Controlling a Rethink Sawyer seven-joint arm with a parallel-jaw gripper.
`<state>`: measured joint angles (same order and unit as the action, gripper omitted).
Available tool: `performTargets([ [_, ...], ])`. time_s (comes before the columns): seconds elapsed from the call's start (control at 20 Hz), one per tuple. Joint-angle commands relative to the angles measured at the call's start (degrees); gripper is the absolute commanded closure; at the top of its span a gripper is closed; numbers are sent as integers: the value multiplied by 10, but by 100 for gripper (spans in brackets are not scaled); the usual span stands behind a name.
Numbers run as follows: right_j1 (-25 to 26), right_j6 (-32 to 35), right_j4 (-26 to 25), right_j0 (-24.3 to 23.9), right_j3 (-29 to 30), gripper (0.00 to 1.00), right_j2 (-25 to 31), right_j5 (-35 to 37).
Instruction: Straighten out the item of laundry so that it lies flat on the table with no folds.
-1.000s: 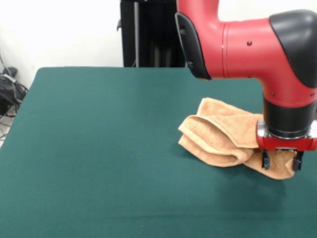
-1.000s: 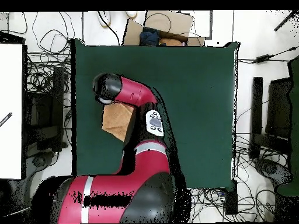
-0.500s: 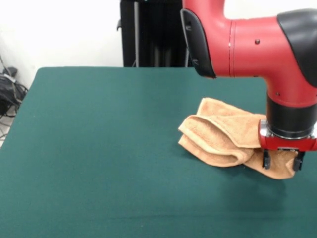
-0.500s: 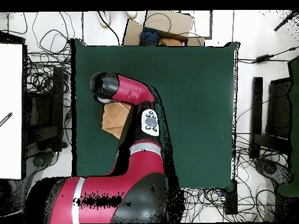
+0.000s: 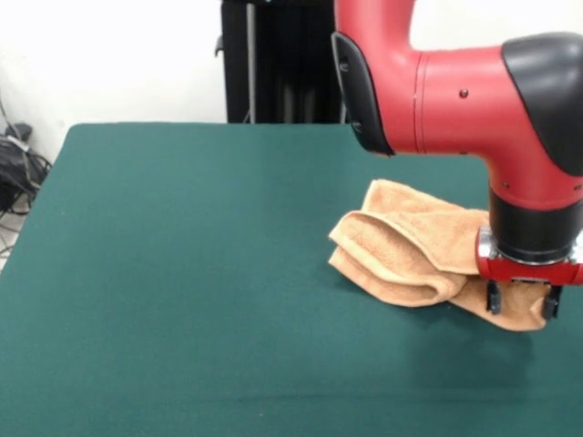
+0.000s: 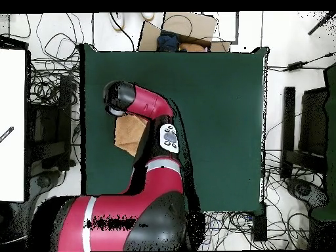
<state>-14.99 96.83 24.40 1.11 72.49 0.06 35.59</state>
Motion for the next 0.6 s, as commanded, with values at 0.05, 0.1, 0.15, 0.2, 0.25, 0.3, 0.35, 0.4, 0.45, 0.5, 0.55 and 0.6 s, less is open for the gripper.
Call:
performTargets([
  [0.05, 13, 162, 32, 4, 58, 0, 30, 5],
  [0.1, 13, 161, 34, 4, 58, 0, 30, 4],
  [0.15, 13, 160, 35, 5, 57, 0, 30, 3],
  [0.2, 14, 159, 36, 6, 58, 0, 30, 0],
  [0.25, 15, 158, 38, 6, 60, 0, 32, -3],
  [0.3, 15, 157, 39, 7, 61, 0, 32, -5],
  [0.35, 15, 157, 39, 8, 62, 0, 32, -6],
  [0.4, 15, 158, 39, 10, 62, 0, 30, -8],
  [0.45, 14, 158, 38, 12, 62, 0, 28, -9],
  [0.5, 14, 159, 38, 14, 63, 0, 25, -11],
  [0.55, 13, 160, 37, 17, 62, 0, 21, -12],
  [0.6, 14, 162, 37, 19, 57, 0, 17, -8],
])
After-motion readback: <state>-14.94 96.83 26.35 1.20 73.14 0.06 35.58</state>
